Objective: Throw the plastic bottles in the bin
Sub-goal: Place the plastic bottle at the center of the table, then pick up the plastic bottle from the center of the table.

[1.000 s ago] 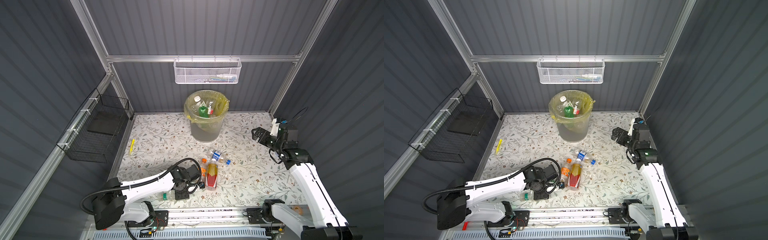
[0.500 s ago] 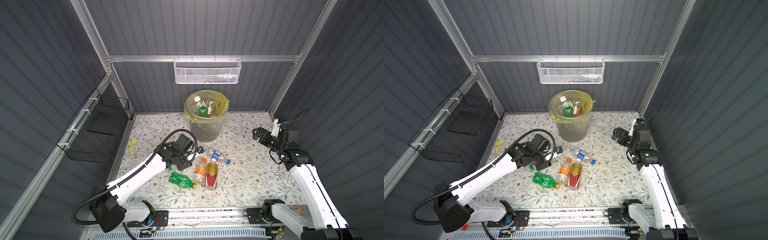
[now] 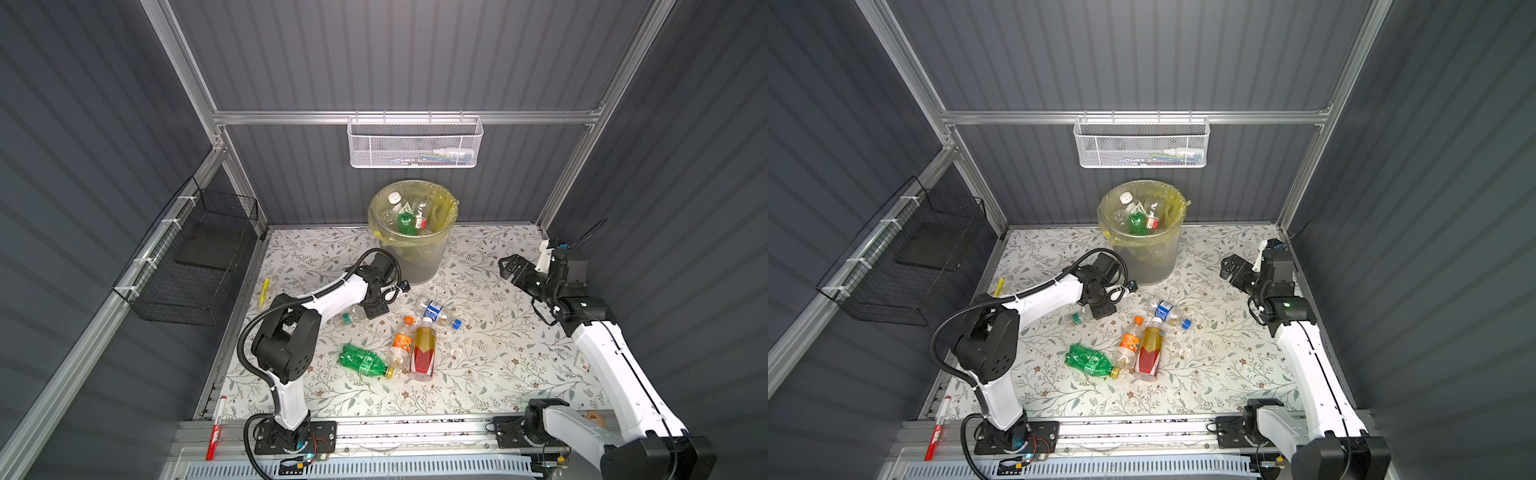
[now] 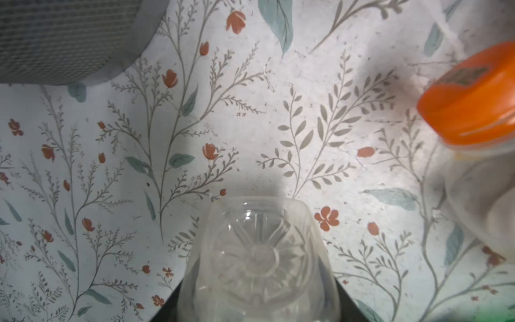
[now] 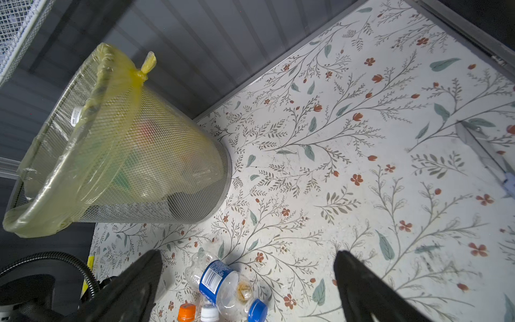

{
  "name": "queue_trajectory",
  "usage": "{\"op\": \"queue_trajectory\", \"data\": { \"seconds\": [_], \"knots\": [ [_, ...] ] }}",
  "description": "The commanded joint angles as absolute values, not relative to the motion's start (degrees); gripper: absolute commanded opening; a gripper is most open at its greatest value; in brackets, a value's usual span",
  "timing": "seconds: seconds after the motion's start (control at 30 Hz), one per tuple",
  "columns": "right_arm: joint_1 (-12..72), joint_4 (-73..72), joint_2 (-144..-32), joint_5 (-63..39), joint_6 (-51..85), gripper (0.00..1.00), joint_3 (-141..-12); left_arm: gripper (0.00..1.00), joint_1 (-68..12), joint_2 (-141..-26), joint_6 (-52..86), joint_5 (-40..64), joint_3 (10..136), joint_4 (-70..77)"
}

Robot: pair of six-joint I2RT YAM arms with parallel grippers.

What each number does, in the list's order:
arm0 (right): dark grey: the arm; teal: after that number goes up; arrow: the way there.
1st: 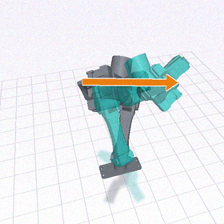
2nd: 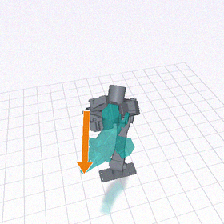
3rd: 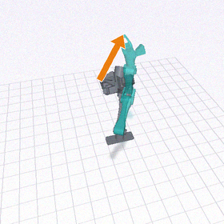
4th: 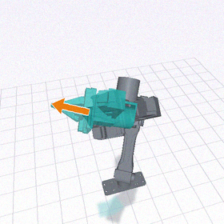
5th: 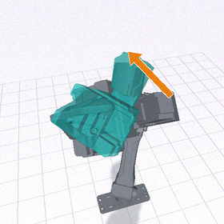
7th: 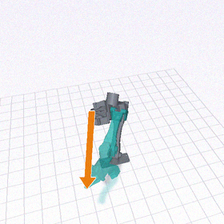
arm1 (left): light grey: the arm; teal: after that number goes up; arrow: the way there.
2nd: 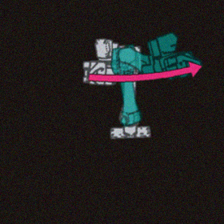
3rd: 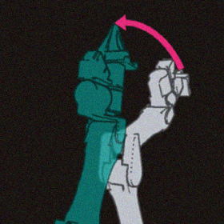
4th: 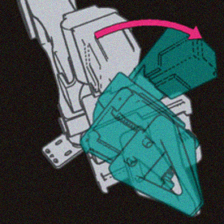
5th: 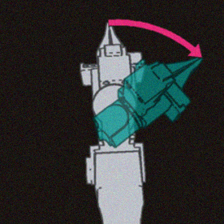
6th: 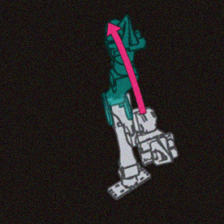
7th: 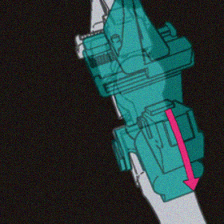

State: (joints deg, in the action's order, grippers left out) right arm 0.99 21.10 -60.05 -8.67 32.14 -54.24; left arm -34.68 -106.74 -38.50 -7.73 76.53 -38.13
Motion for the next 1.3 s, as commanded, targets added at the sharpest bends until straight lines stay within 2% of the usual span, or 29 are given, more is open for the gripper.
{"op": "queue_trajectory", "data": {
  "seconds": [0.0,0.3,0.4,0.57,0.77,0.93,1.03,1.27],
  "knots": [
    [0.75,20.22,-59.81,-9.06,32.87,0.98,-52.96,0.54,-34.37,-108.33,-40.19,-5.12,78.48,-36.68],
    [0.76,19.96,-60.90,-9.49,32.62,0.98,-52.82,0.80,-34.08,-107.48,-38.94,-4.83,74.96,-34.48],
    [0.80,19.79,-61.65,-10.15,32.83,0.98,-53.00,0.84,-33.38,-105.84,-38.51,-5.10,74.42,-33.73],
    [0.82,19.25,-62.30,-11.33,33.40,0.99,-53.02,0.84,-29.54,-103.25,-37.56,-4.57,72.57,-32.90],
    [0.79,19.59,-63.21,-11.77,33.30,0.96,-53.22,0.76,-28.21,-102.94,-35.96,-2.27,69.72,-31.40],
    [0.92,19.99,-63.71,-12.33,33.00,0.93,-53.17,0.58,-28.21,-102.09,-33.83,-0.14,66.72,-30.26],
    [0.88,20.91,-65.55,-12.30,32.11,0.92,-53.14,0.51,-28.20,-100.87,-32.68,0.59,64.91,-29.14],
    [0.89,24.46,-68.08,-11.61,29.73,0.90,-53.01,0.45,-28.13,-94.18,-28.36,1.10,61.22,-23.91]
  ]
}}
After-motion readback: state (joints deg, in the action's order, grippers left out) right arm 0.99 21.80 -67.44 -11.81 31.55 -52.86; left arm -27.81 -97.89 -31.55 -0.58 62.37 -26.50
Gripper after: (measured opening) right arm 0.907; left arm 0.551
